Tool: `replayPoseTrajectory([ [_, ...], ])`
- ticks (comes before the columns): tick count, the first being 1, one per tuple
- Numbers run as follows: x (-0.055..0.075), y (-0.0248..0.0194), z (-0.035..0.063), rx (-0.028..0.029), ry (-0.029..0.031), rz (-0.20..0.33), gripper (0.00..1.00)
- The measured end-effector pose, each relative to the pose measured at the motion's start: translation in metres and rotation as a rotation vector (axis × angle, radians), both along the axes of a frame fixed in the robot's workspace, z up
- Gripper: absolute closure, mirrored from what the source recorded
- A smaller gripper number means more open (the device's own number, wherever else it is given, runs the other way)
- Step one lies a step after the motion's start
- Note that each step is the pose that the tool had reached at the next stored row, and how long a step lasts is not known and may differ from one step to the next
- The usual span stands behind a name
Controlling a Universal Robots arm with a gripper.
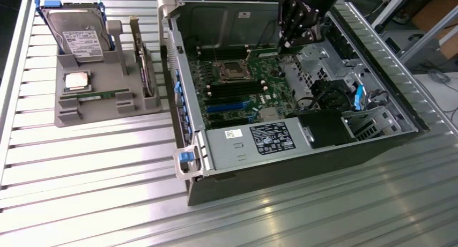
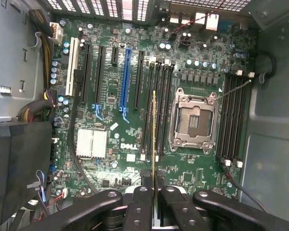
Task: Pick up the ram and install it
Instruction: 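Insert the ram into the slot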
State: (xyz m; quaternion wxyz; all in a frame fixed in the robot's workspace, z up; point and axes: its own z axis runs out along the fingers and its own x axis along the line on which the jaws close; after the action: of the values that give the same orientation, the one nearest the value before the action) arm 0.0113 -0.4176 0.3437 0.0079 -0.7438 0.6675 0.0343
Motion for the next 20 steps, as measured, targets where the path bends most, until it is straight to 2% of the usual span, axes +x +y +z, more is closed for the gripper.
replayPoseTrajectory([
  [20, -0.001, 0.0, -0.0134, 0.0001, 0.0, 0.0, 0.87],
])
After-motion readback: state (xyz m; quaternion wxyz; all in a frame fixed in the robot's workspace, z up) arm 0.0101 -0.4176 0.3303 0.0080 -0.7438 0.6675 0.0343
